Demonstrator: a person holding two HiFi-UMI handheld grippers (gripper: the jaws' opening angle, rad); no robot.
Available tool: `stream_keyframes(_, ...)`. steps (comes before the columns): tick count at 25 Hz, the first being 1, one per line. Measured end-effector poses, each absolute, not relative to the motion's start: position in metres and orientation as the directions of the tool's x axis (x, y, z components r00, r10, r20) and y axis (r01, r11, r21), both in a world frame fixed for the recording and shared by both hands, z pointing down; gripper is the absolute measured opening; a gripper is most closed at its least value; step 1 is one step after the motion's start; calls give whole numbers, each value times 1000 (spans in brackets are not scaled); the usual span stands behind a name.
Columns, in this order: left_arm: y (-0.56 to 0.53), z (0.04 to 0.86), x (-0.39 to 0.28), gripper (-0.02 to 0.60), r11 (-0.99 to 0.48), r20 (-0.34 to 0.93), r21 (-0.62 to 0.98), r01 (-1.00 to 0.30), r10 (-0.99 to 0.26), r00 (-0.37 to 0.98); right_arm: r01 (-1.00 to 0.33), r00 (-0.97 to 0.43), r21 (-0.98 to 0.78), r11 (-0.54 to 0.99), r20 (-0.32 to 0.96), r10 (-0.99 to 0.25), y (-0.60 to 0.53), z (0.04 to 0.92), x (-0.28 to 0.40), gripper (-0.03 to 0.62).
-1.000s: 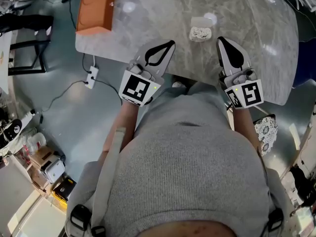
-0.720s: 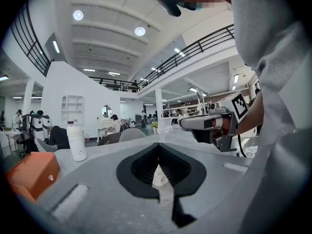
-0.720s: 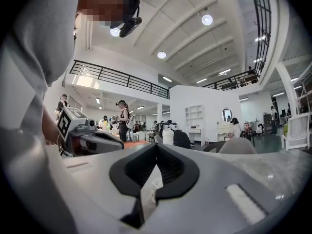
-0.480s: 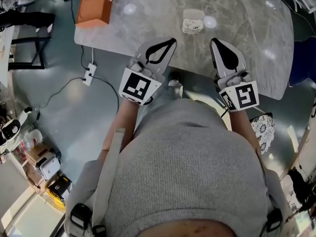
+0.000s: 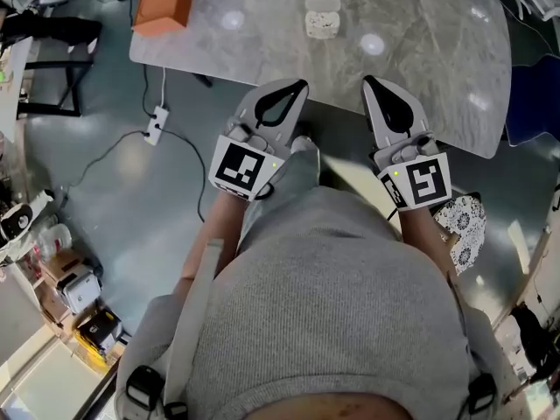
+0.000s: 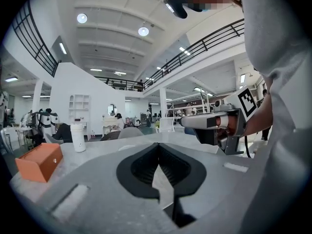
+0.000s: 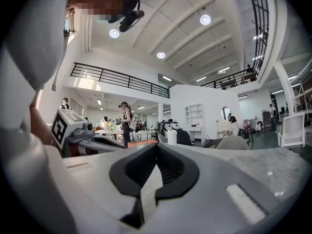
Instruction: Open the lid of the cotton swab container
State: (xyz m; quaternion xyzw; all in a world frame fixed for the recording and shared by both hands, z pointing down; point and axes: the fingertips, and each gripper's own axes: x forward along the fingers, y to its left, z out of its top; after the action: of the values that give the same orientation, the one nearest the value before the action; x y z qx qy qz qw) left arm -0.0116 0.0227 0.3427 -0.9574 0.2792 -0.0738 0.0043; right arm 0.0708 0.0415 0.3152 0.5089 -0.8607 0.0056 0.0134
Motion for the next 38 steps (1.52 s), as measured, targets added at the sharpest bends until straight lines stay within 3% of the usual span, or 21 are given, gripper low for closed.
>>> stream_keyframes(38,105,348,-1,0,-834,148,-71,-546,-551,822,-862,-505,1,507,89,-858,119,325,50,2)
